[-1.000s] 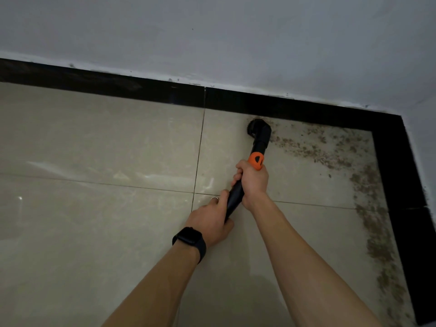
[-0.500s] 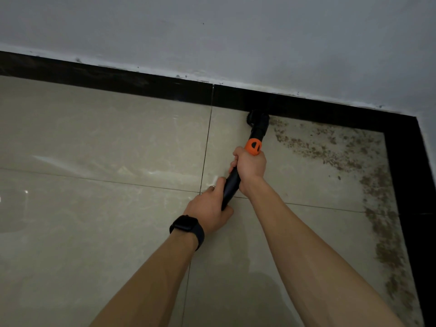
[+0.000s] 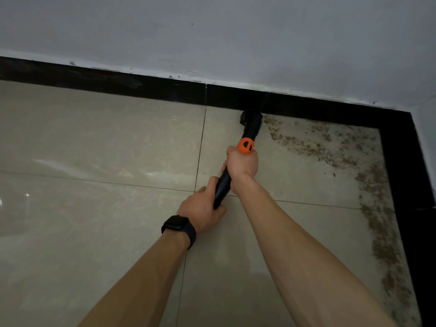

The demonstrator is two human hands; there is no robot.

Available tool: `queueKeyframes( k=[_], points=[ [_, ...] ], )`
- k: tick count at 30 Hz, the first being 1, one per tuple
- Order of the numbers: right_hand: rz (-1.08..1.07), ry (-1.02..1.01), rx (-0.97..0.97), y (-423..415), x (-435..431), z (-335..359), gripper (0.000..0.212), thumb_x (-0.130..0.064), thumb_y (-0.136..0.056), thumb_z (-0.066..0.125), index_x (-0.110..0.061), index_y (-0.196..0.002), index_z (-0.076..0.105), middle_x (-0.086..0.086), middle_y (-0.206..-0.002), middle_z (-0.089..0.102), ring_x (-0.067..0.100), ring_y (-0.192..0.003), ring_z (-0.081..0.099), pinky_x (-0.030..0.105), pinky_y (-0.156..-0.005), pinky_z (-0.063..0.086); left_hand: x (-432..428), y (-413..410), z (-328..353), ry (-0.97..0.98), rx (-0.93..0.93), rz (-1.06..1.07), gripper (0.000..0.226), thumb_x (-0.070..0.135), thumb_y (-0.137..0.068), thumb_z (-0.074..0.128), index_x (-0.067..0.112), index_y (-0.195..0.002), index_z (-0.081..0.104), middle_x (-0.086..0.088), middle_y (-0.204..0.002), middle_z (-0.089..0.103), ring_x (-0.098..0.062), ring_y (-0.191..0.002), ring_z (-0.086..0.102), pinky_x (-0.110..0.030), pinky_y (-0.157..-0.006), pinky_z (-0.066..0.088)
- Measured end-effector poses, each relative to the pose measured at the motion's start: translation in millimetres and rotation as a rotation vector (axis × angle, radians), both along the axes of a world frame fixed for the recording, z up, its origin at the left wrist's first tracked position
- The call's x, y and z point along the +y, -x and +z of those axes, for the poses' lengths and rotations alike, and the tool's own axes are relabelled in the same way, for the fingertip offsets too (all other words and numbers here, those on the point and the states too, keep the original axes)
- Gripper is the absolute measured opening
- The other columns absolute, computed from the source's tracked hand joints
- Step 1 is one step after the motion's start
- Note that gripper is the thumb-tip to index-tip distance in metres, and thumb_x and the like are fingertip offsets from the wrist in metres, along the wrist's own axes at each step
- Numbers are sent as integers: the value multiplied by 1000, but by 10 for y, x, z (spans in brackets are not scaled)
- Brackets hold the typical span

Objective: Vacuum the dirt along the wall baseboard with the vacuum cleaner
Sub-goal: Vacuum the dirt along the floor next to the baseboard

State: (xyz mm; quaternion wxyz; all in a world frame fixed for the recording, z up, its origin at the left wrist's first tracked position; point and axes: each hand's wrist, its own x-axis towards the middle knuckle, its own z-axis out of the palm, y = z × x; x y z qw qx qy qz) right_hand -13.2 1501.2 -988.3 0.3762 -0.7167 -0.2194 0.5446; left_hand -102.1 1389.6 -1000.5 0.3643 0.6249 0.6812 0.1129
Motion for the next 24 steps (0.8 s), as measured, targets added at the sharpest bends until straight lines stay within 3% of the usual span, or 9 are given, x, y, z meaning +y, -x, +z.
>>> queueKeyframes(
  k=[5, 19, 24],
  points=[
    [-51, -13, 7, -224, 100, -4, 15, -9, -84, 63, -9, -99, 61, 8, -67, 59, 13, -41, 51, 22, -43, 47, 130, -183, -24, -2, 8, -44, 47, 31, -87, 59, 28, -123, 29, -4, -92, 59, -24, -71, 60, -40, -62, 55],
    [-132, 1, -17, -357, -206, -47, 34, -10, -85, 62, 3, -115, 62, 8, -66, 59, 10, -35, 50, 19, -39, 43, -114, -226, -61, -26, 34, -127, 46, 35, -84, 61, 32, -115, 27, 6, -77, 50, -16, -61, 54, -28, -48, 39],
    [-173, 11, -8, -470, -442, -41, 35, -11, -84, 63, 3, -116, 61, 4, -59, 58, 10, -35, 51, 20, -40, 43, -292, -272, -31, -3, 68, -186, 47, 37, -84, 59, 32, -118, 27, 4, -83, 53, -21, -65, 56, -28, -50, 38]
  ],
)
